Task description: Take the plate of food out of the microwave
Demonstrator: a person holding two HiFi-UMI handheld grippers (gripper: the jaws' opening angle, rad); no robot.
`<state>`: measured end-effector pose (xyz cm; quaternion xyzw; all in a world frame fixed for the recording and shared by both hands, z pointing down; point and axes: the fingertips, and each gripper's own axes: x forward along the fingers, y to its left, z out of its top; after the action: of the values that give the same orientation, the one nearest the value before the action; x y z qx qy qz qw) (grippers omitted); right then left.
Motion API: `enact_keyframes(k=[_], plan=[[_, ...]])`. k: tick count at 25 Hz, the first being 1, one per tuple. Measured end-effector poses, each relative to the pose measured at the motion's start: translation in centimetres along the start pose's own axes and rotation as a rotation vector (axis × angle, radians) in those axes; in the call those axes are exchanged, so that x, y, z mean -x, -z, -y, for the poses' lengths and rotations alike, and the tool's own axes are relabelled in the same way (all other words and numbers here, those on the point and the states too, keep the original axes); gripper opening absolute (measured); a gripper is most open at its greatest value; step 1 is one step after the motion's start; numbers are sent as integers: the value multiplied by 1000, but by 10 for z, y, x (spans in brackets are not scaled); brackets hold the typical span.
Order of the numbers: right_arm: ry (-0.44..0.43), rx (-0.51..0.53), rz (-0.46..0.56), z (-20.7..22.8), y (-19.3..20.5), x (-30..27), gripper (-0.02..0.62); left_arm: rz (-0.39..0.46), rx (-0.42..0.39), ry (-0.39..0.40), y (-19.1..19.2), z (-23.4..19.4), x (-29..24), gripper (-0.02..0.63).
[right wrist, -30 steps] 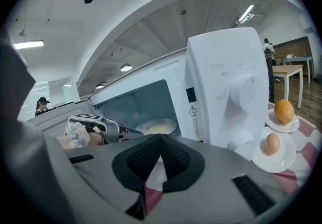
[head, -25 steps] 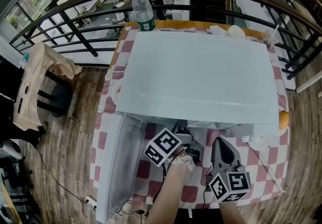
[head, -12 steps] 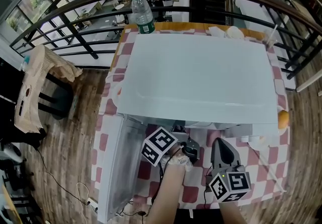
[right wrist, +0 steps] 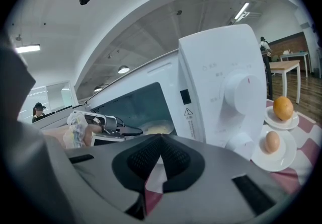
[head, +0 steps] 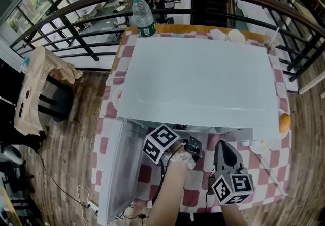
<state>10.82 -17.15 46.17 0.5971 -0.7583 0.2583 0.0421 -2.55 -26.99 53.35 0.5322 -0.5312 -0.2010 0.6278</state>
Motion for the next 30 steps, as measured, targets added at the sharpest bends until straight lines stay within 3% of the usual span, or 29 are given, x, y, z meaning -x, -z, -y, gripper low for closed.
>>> enact_keyframes(k=[4, 9, 12, 21, 30], plan=[[-1, -7, -2, 1, -1, -1, -9, 7, -3, 10, 0, 3, -2, 107], [0, -13, -5, 2, -1, -2, -9, 15, -2, 14, -1, 4, -3, 114], [3, -17, -5, 3, 0, -2, -9, 18, -14, -7, -1, -1, -2, 40], [-1, -21, -9, 0, 2, -3, -9, 16, -33, 9, 2, -4, 1, 32], [-18, -22, -17, -8, 6, -5, -9, 10, -61, 38, 19, -8, 38, 32]])
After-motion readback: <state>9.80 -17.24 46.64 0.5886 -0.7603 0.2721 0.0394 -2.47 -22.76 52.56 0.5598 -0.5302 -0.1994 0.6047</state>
